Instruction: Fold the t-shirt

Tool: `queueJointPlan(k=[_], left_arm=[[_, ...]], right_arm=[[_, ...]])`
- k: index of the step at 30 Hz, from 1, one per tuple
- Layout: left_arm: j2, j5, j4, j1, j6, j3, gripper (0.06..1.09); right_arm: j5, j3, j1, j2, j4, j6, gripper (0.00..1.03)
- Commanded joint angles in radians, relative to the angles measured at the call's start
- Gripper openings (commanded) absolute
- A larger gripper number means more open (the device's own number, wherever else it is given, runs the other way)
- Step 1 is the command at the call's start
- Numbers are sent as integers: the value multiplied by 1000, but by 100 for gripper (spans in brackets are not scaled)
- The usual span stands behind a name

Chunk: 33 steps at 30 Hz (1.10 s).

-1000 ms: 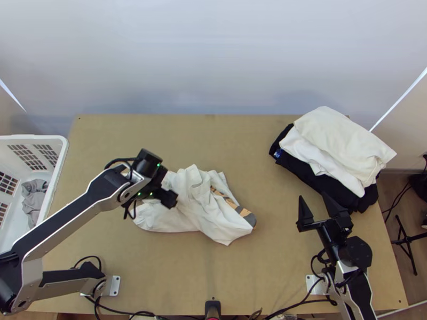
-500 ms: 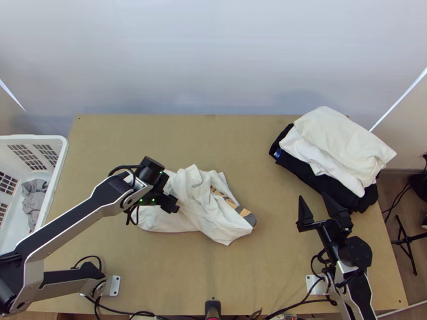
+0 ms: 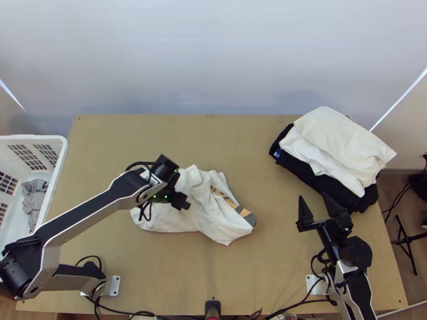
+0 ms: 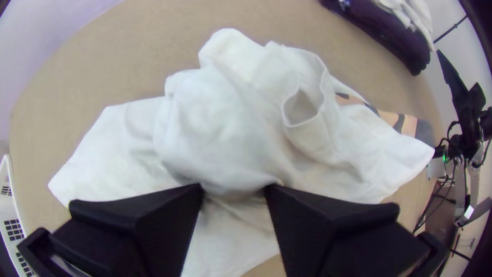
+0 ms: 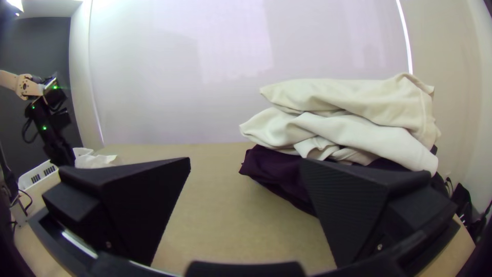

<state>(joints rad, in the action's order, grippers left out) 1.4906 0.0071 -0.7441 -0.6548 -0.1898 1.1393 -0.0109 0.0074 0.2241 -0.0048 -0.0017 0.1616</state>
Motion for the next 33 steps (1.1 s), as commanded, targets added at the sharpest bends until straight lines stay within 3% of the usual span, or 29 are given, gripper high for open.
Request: queueJointPlan(k=[1,6,11,15,21,26,33], left_arm=[[33,-22,114,30,-91,23,10],[23,-21,130,113,-128,181,9],[120,-19,129,290,-263,459,9],[145,-19,95,351,-275,717,9],[165,-25,86,489,-382,1002,9],[123,-25,121,567,-428,1077,9],[22,-25,111,506,-404,1014,9]], right_arm=[[0,0,0,0,0,1,99],[0,0,0,0,0,1,99],[0,0,1,0,0,1,99],[0,0,1,0,0,1,99],[0,0,1,0,0,1,99],[0,0,0,0,0,1,99],[0,0,0,0,0,1,99]])
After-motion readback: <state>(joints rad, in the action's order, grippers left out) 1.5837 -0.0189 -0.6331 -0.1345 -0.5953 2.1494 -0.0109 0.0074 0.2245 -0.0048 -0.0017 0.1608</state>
